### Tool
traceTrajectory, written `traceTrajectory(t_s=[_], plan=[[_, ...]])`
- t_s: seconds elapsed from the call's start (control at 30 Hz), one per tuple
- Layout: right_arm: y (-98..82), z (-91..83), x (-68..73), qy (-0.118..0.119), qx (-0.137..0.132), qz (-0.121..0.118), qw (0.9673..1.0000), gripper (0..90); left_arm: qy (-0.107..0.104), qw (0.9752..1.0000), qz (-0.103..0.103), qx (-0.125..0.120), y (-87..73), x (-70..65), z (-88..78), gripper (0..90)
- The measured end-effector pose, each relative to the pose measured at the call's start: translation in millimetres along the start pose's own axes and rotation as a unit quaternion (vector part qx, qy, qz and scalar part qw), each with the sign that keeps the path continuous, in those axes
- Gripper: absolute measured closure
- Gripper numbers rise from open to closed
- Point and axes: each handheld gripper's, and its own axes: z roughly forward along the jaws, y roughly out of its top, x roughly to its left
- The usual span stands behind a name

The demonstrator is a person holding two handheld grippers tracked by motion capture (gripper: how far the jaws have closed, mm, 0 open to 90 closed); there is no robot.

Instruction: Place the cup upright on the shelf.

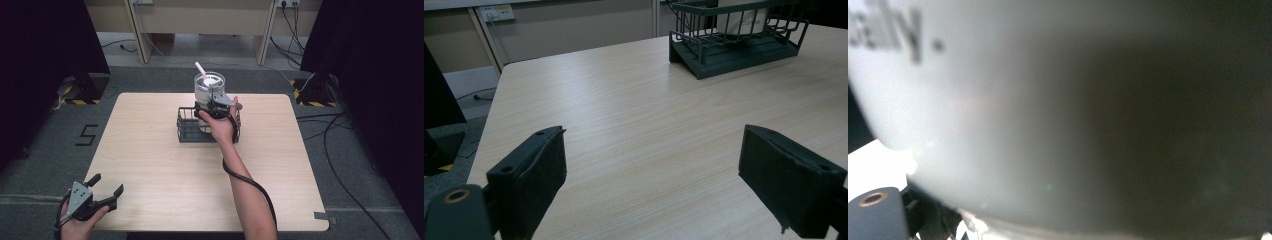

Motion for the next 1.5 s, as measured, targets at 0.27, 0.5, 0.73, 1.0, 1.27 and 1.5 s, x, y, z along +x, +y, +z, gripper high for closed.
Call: traceTrajectory(t_s=[0.27,0.5,0.73,1.0,1.27,1.5], plan=[[-3.5,-1.6,0.5,-0.003,-0.010,-0.002,0.9999,9.5,-0.002,1.0000,0.002,-0.001,0.3,-0.9,0.2,11.2],[-7.1,-3.5,1.5,-0.003,-0.019,-0.006,0.9998,9.3,-0.002,1.0000,0.003,-0.001,0.5,-1.5,0.0,11.2],[-8.8,-5.5,3.6,-0.004,-0.021,-0.018,0.9996,4.1,-0.003,1.0000,0.005,-0.001,0.7,-2.1,0.1,11.2],[-12.3,-9.7,2.6,0.001,-0.026,-0.012,0.9996,0.3,-0.003,1.0000,0.006,-0.001,0.9,-2.4,0.2,11.2],[-14.9,-17.4,1.9,0.003,-0.026,-0.015,0.9996,0.4,-0.001,1.0000,0.007,-0.001,1.2,-2.1,-0.3,11.2],[-14.1,-25.3,0.6,0.004,-0.025,-0.021,0.9994,0.5,0.000,1.0000,0.007,-0.002,1.6,-2.5,-0.3,11.1]])
